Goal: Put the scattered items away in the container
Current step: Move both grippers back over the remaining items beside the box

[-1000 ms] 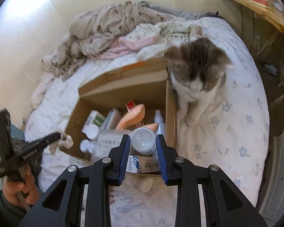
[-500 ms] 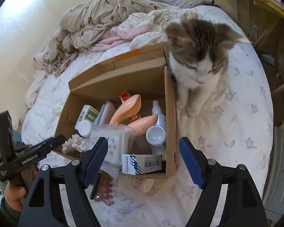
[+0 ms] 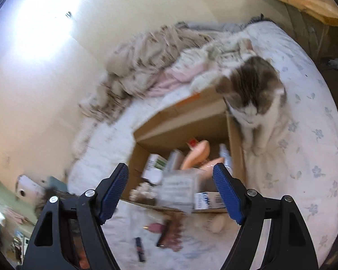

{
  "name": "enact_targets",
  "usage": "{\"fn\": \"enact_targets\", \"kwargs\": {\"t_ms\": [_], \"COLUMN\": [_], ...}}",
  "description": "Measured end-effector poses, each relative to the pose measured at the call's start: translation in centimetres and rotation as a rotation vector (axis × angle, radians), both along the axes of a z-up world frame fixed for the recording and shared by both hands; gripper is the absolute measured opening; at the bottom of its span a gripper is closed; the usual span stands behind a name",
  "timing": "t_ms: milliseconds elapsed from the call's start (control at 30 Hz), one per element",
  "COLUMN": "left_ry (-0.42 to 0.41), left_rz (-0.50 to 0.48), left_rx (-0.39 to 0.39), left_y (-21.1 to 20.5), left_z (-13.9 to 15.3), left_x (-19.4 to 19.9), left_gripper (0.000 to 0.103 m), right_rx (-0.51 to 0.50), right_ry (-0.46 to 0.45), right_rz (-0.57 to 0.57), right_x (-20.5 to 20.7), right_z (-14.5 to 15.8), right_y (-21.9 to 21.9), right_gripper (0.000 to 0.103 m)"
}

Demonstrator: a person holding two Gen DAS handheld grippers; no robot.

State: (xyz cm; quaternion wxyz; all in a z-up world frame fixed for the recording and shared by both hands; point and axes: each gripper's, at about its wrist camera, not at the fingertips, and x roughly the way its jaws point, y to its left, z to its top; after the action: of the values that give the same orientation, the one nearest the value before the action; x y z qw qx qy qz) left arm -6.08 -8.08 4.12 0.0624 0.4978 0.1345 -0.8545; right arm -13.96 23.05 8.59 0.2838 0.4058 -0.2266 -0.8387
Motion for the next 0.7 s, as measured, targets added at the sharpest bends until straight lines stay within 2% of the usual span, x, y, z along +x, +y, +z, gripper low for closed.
{"fn": "enact_targets", "kwargs": {"t_ms": [100, 233, 267, 400, 467, 600, 700], "left_ry": [-0.044, -0.098, -0.103, -0.119, -0.143, -0.182, -0.195], "left_rz": [0.04, 0.086, 0.094, 0.113, 0.104, 0.076, 0.047], "left_rx": [0.032, -0.008, -0.001, 0.028, 0.027, 0.028, -0.037], "left_y": [-0.9, -1.7, -1.8, -2.2, -2.0, -1.4, -0.3], "left_z": [-2.2, -3.9, -4.1, -4.7, -5.3, -6.3, -6.6], "left_x": [1.1, 1.0, 1.0, 1.0, 1.0, 0.8, 0.8], "left_gripper": [0.079, 0.079, 0.079, 0.079, 0.079, 0.079, 0.079], "right_rx": [-0.011, 0.019, 0.054, 0.322, 0.401, 0.516, 0.547], "right_ry": [-0.033, -0.09, -0.098, -0.162, -0.201, -0.234, -0.287], "right_rz": [0.007, 0.069, 0.091, 0.218, 0.219, 0.188, 0.169], "right_x": [0.4, 0.7, 0.9, 2.0, 2.4, 1.7, 0.5], "right_z": [-0.8, -2.6, -3.0, -6.5, -8.5, -11.6, -13.5], "right_y": [-0.2, -1.9, -2.6, -7.4, -8.6, -9.8, -10.1], "right_gripper": [0.081, 0.081, 0.081, 0.081, 0.081, 0.081, 0.081]}}
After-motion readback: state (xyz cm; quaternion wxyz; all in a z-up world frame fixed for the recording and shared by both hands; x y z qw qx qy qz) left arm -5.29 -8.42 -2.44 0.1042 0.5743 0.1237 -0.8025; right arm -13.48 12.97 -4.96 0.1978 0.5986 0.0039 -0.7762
